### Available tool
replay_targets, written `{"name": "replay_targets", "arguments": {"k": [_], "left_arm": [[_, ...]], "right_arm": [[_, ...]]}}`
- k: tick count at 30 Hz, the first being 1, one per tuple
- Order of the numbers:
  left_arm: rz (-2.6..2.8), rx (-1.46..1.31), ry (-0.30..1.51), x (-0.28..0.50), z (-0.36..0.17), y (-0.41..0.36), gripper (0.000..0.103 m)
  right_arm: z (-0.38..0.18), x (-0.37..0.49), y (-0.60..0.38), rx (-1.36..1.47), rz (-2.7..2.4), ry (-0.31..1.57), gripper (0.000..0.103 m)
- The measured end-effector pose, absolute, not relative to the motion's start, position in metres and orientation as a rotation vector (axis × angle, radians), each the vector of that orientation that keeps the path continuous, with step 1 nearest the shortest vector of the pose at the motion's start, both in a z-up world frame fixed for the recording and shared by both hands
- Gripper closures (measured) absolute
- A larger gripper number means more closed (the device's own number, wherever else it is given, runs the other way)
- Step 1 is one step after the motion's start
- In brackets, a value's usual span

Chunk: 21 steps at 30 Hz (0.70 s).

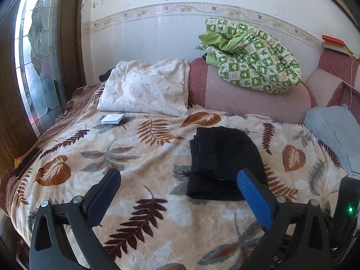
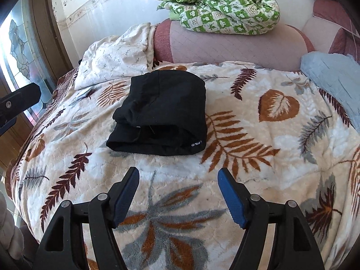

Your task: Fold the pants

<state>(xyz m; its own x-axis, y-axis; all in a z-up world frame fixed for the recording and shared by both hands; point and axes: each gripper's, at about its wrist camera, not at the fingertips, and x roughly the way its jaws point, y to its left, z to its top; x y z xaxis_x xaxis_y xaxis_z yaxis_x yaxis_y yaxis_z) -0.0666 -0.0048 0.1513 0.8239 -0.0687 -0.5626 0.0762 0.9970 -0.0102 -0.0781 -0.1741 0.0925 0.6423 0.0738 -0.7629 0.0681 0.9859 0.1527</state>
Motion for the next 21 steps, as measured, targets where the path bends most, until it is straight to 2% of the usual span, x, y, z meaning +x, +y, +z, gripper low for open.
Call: {"name": "replay_targets", "arguments": {"k": [21], "left_arm": [[-0.125,0.029,0.716,-0.057,0.121,-0.012,0.0]], "right_arm": [[0.088,-0.072,-0.162,0.116,-0.007,0.886,0.025]]}}
